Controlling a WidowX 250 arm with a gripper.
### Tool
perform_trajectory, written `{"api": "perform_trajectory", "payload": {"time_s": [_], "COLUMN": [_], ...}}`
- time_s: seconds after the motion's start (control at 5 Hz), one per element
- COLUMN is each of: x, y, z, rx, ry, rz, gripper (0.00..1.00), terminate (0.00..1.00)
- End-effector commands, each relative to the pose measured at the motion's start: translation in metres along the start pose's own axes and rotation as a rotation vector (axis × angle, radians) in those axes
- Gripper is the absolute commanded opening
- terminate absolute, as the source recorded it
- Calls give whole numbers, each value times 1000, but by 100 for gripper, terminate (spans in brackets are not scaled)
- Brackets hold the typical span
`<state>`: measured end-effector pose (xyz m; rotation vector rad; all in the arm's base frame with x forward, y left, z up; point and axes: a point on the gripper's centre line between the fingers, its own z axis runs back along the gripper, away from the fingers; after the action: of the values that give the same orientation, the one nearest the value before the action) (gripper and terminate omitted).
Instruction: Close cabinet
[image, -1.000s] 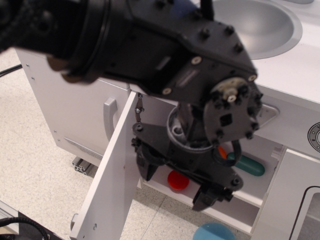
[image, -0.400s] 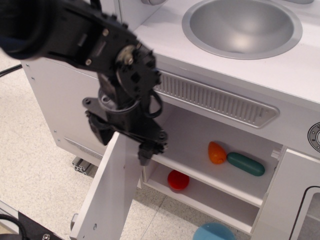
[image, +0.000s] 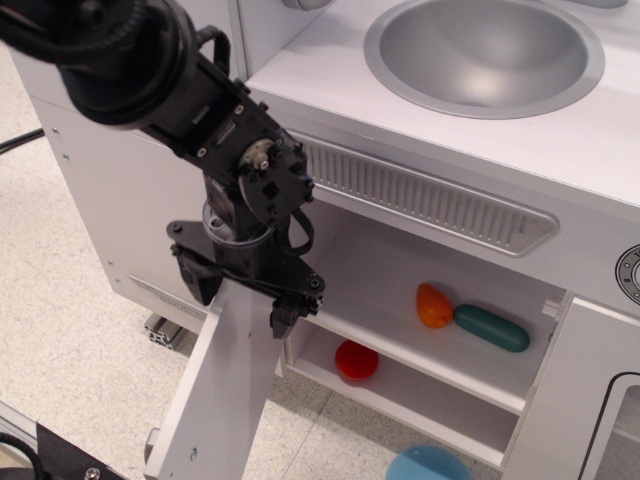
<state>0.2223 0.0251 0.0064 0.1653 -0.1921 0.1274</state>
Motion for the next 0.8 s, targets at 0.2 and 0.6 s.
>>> {"api": "perform_trajectory", "payload": {"time_s": [0.2, 0.6], "x": [2, 9], "y": [-42, -110], "z": [1, 25], "rx": [-68, -181], "ry": [47, 45], "rz": [26, 4], "gripper": [100, 100], "terminate": [0, 0]}}
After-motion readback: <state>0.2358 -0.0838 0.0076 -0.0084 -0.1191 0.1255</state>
